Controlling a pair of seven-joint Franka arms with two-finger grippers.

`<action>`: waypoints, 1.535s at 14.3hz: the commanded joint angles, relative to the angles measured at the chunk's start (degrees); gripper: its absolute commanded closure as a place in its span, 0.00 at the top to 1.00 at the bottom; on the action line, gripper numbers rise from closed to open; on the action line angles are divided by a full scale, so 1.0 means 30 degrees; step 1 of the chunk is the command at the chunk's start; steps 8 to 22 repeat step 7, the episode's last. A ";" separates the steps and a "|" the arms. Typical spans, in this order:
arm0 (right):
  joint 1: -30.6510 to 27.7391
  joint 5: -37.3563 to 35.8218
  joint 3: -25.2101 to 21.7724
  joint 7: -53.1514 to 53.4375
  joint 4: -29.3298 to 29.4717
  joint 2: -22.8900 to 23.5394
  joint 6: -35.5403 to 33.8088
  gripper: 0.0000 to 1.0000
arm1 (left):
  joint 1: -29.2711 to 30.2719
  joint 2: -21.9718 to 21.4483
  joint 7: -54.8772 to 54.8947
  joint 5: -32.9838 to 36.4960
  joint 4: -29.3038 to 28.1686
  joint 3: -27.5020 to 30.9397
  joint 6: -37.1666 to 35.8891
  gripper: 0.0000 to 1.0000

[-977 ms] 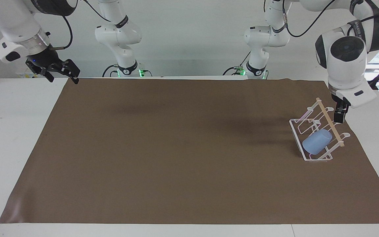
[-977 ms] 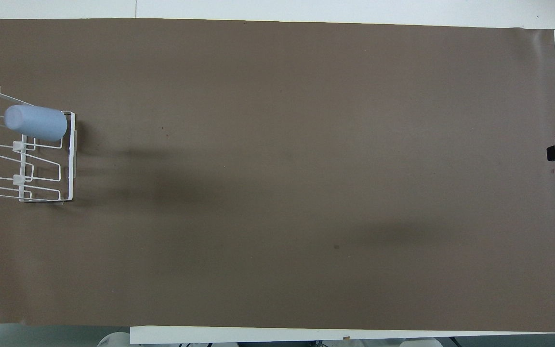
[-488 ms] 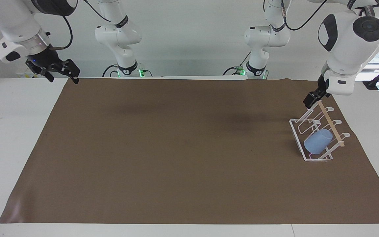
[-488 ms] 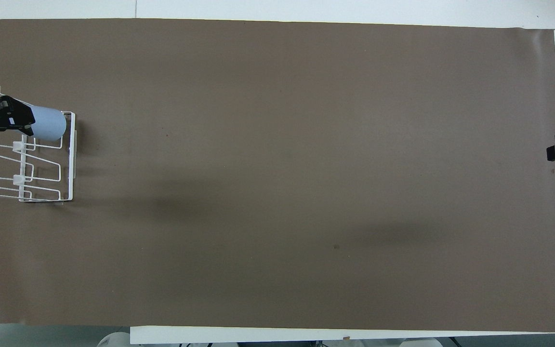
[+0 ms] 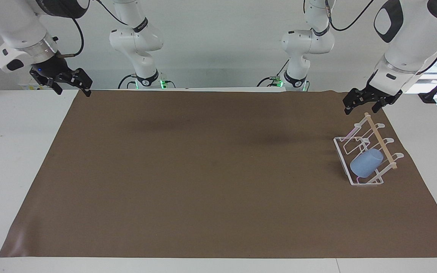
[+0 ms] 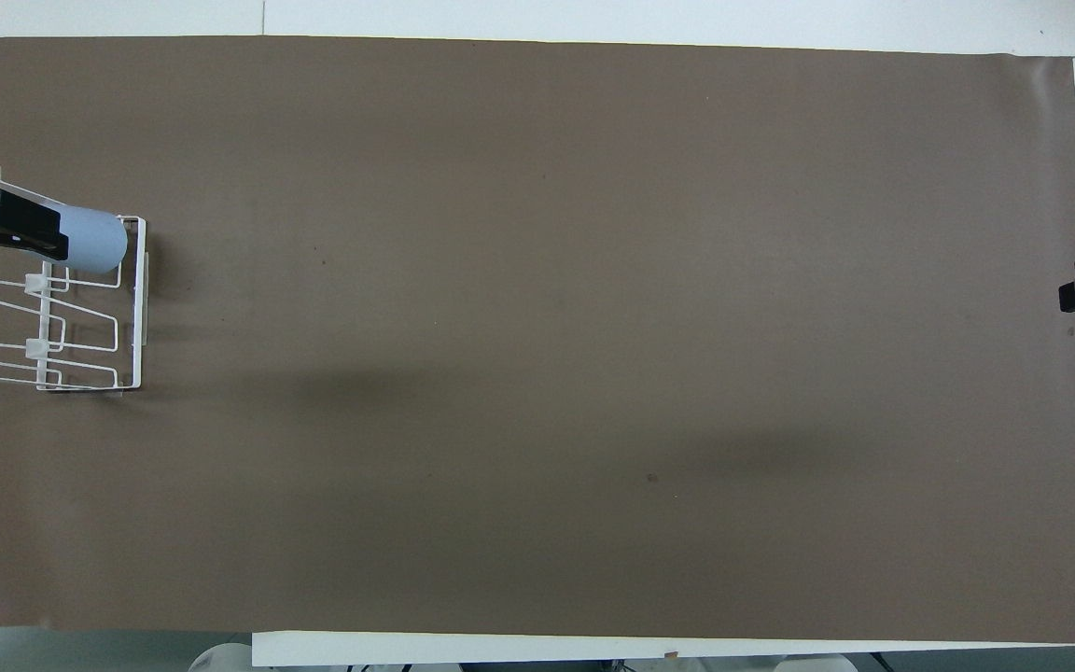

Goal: Hang cup on cup holder
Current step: 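Withdraw the left gripper away from the hung cup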

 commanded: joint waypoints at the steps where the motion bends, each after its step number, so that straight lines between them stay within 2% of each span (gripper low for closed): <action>1: 0.0071 -0.0043 -0.0052 -0.0140 -0.0349 -0.0262 0.0007 0.99 | 0.0422 0.0680 0.0610 -0.0428 0.1120 -0.0045 -0.0553 1.00; 3: 0.0071 -0.0043 -0.0052 -0.0140 -0.0349 -0.0262 0.0007 0.99 | 0.0393 0.1120 0.0639 -0.0341 0.2055 -0.0045 -0.0963 1.00; 22: 0.0071 -0.0043 -0.0052 -0.0140 -0.0349 -0.0262 0.0007 0.99 | 0.0393 0.1150 0.0639 -0.0487 0.2088 -0.0045 -0.1227 1.00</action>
